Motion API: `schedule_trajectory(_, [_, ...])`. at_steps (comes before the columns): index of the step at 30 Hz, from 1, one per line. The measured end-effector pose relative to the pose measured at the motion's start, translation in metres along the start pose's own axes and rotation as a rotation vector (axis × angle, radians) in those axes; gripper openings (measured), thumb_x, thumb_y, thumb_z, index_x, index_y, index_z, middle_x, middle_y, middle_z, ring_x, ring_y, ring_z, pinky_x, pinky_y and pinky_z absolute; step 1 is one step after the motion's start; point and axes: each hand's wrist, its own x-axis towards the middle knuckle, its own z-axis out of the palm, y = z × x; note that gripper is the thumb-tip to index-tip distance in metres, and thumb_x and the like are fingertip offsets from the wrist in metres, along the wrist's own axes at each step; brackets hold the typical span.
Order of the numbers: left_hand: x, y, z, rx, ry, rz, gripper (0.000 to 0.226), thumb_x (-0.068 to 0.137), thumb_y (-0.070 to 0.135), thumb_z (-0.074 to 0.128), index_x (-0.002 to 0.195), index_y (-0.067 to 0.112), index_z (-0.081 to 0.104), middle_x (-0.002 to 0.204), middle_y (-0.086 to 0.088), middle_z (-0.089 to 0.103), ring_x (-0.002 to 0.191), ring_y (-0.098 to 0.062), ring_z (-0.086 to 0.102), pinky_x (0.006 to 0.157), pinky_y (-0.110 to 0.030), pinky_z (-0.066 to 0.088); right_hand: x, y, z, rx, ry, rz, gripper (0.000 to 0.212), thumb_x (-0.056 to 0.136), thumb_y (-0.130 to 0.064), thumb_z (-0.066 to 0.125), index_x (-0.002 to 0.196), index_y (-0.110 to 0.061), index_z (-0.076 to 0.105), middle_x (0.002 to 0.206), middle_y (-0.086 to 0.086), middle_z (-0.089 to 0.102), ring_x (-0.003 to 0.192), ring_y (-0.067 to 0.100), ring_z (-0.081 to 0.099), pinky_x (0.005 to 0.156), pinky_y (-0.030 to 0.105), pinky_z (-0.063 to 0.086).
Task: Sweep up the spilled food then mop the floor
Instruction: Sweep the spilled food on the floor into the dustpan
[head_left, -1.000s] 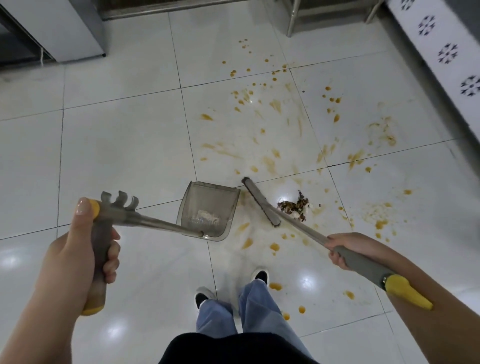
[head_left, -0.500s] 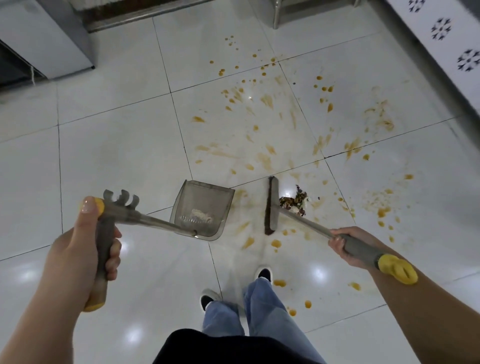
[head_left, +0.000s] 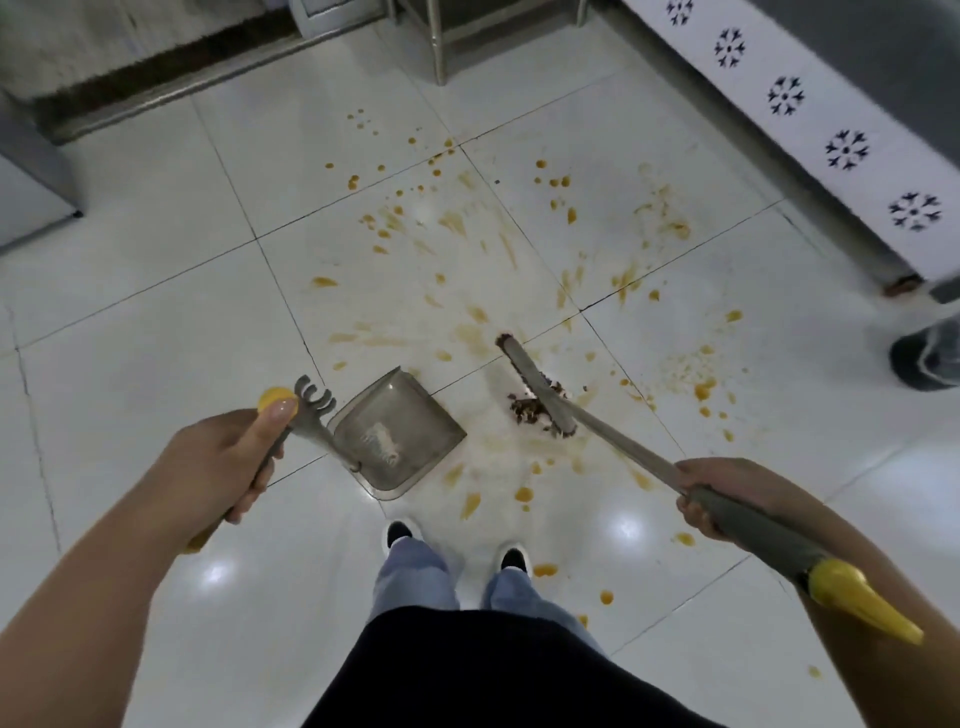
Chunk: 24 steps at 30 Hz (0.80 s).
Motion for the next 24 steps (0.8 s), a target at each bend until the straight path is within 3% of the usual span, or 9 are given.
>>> schedule_trajectory(5, [0.047,0.032,-0.008,0.117,-0.163,0.082,0.076,0.062,0.078,0.034,0.07,0.005,0.054,0.041,0.001,0.046,0.031,-0.011,0.037,0.032,-0.022,0.034,0.003,0.012,0.003,0.156,0.077,0.014,0.019,0.096,-0.006,0.042,0.077,-0.003,0.04,0.06,0.009,0.04,0.026,0.012,0.045,0.028,0.014,0.039])
schedule_trajectory(10, [0.084,0.077,-0.001,0.234,-0.358,0.138,0.079,0.054,0.081,0.03,0.07,0.007,0.052,0.038,0.004,0.042,0.03,-0.009,0.035,0.035,-0.02,0.033,0.003,0.031,0.015,0.292,0.19,0.069,0.019,0.096,-0.008,0.041,0.079,-0.002,0.043,0.043,0.009,0.044,0.023,0.014,0.042,0.028,0.013,0.038])
schedule_trajectory(16, [0.106,0.116,0.012,0.281,-0.428,0.209,0.081,0.052,0.083,0.027,0.069,0.008,0.051,0.042,0.002,0.043,0.029,-0.009,0.035,0.034,-0.019,0.033,0.013,0.051,0.032,0.412,0.29,0.062,0.018,0.096,-0.007,0.042,0.079,0.0,0.042,0.06,0.01,0.04,0.022,0.014,0.041,0.028,0.015,0.039])
schedule_trajectory(21, [0.094,0.132,0.037,0.36,-0.467,0.238,0.079,0.052,0.083,0.024,0.067,0.01,0.051,0.044,0.002,0.046,0.028,-0.009,0.037,0.034,-0.017,0.034,0.031,0.057,0.029,0.443,0.302,0.108,0.021,0.096,-0.008,0.042,0.076,-0.002,0.041,0.036,0.011,0.044,0.022,0.017,0.042,0.03,0.015,0.041])
schedule_trajectory(24, [0.086,0.14,0.049,0.358,-0.463,0.216,0.078,0.052,0.082,0.025,0.066,0.009,0.051,0.038,0.006,0.044,0.027,-0.007,0.036,0.032,-0.016,0.034,0.045,0.051,0.023,0.366,0.311,0.115,0.023,0.096,-0.008,0.042,0.074,-0.001,0.041,0.037,0.01,0.045,0.023,0.018,0.043,0.031,0.015,0.04])
